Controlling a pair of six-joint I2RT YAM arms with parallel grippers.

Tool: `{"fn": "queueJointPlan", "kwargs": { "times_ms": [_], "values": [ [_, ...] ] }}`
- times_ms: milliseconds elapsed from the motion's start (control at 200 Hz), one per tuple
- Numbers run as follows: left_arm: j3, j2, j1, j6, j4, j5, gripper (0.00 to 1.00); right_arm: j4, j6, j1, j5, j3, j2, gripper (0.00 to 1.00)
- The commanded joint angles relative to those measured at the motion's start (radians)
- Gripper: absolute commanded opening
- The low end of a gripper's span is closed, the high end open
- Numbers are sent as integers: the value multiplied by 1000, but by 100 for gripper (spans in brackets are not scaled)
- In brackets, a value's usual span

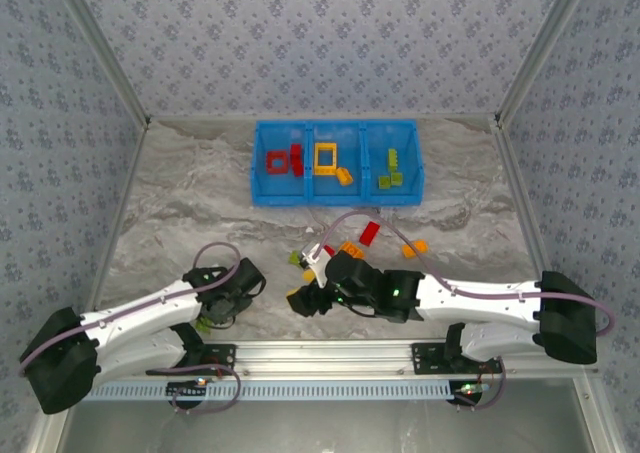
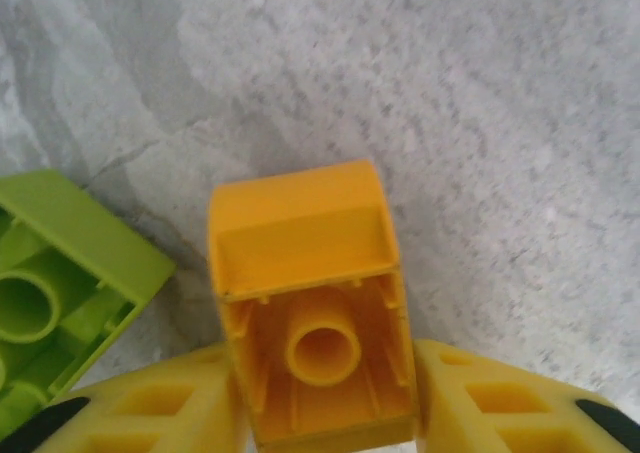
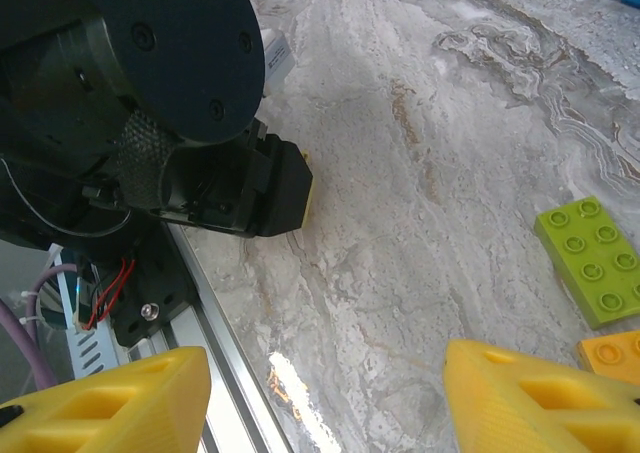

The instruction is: Sort the legos into containers by color

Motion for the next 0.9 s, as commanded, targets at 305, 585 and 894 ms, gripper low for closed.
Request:
{"fn": "queueJointPlan", "kwargs": {
  "times_ms": [305,585,894],
  "values": [
    [577,248,59,508,117,-15,28,-145,6,6,560,28,-201,65],
    [1137,751,192,721,173,284,28,-183,-24,-93,793,107,-238,68],
    [1575,1162,191,765,-13,300,29,-317,102,-195,750,182,-237,68]
  ]
}}
